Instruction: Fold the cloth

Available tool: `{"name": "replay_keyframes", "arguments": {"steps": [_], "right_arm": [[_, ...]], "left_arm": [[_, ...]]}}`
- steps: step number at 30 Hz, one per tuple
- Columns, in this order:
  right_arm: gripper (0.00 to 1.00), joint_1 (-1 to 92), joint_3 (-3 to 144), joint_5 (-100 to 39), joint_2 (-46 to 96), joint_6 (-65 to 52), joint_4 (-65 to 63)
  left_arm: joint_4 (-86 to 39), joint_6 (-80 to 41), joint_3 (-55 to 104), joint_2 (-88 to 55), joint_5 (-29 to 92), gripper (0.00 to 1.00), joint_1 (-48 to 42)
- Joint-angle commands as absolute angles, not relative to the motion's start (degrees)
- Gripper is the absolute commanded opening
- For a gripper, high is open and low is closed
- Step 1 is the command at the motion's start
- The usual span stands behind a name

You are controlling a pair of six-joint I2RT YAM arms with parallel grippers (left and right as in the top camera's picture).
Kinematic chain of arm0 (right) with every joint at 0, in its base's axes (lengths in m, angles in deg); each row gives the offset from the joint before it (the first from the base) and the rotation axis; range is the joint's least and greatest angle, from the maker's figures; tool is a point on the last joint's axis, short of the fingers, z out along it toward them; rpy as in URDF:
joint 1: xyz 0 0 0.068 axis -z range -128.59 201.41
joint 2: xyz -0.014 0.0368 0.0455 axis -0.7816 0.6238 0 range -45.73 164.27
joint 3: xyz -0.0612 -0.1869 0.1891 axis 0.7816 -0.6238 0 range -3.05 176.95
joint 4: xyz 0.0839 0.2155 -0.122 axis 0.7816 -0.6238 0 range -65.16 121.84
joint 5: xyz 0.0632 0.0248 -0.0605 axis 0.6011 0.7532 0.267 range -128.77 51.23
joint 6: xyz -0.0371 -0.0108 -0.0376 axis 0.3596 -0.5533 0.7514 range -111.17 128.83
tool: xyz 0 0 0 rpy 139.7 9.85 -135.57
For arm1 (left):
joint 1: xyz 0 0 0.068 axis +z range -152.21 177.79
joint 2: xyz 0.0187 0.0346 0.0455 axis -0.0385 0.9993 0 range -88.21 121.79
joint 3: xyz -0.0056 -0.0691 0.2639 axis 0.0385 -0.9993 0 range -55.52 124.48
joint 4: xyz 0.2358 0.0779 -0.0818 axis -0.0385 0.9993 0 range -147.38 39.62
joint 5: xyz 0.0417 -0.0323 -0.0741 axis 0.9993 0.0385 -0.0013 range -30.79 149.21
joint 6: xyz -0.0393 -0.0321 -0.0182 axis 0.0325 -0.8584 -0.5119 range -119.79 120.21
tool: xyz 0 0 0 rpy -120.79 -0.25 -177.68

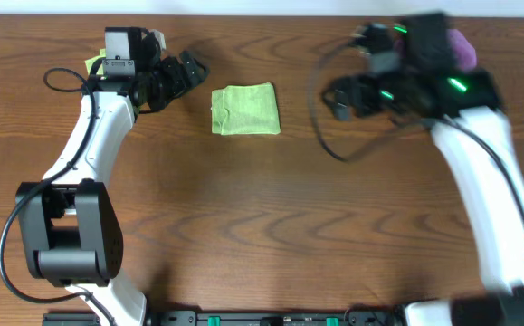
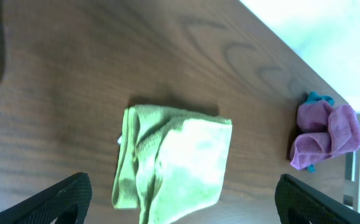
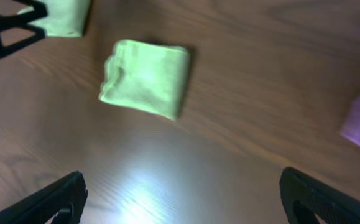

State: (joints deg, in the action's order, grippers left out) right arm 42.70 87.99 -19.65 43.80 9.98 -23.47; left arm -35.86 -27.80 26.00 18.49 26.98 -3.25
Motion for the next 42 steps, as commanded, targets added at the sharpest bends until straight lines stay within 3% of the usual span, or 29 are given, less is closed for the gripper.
{"name": "replay_keyframes", "arguments": {"steps": [1,9,16,28,42], "right_arm": [[0.99,47.9,77.8,-20.8,33.6,12.4,-22.8],[0.99,61.9,51.3,-13.4,3.1,12.8,-17.4],[0.99,64.0,41.3,-12.9,-13.9,10.3,-18.5],[0.99,64.0,40.6,-12.8,-16.2,8.5,-21.9],[0.99,64.0,40.6,-12.8,-16.2,8.5,-21.9]], "left_arm": [[-33.8,-29.1,27.1,17.4,26.0,0.95,-4.2],[-32.5,-32.6,24.9,17.5,26.8,0.95,-7.2],[-35.4,-36.1,19.0,17.5,27.7,0.95,-9.0],[-47.3,-42.5,9.5,19.0,28.2,0.95,-9.0],[-50.9,-44.8,9.1,25.8,27.6,0.95,-10.1]]}}
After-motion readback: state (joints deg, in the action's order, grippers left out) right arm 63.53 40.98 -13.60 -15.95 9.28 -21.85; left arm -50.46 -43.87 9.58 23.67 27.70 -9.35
